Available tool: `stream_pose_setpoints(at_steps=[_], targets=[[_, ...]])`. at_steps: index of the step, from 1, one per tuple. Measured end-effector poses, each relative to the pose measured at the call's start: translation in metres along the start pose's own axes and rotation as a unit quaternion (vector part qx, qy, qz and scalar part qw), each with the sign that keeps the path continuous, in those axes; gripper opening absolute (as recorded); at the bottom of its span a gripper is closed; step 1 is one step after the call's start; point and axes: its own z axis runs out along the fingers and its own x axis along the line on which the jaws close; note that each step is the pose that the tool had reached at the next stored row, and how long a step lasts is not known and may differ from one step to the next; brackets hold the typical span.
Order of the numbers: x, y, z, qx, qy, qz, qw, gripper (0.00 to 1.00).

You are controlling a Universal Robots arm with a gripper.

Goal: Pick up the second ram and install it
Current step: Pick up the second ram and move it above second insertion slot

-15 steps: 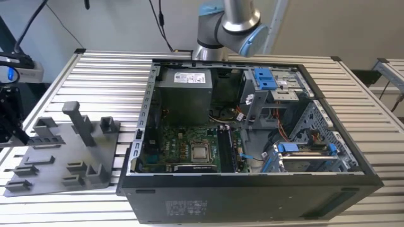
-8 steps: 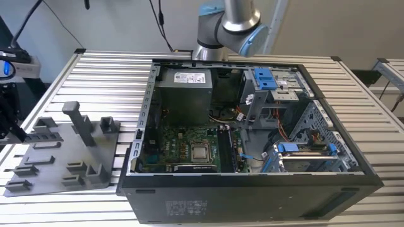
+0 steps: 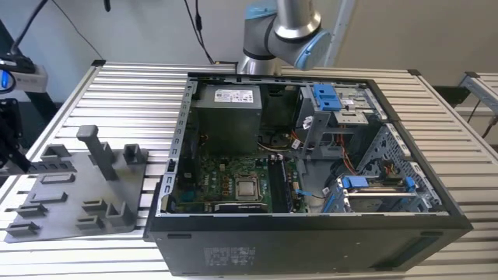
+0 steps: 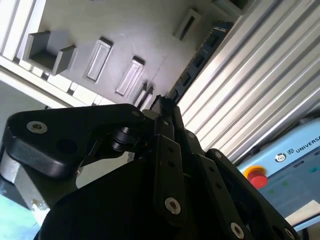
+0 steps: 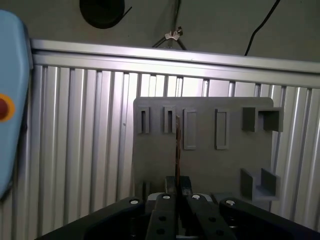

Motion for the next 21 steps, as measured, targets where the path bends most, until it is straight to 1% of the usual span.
stream_pose_setpoints(at_steps=[13, 21], targets=[[-0.0001, 0.0000, -0.0042, 0.0000, 0.0000, 0.000, 1.0000, 0.14], [-0.0002, -0.0001, -0.0088, 0.0001, -0.0001, 0.000, 1.0000, 0.14]])
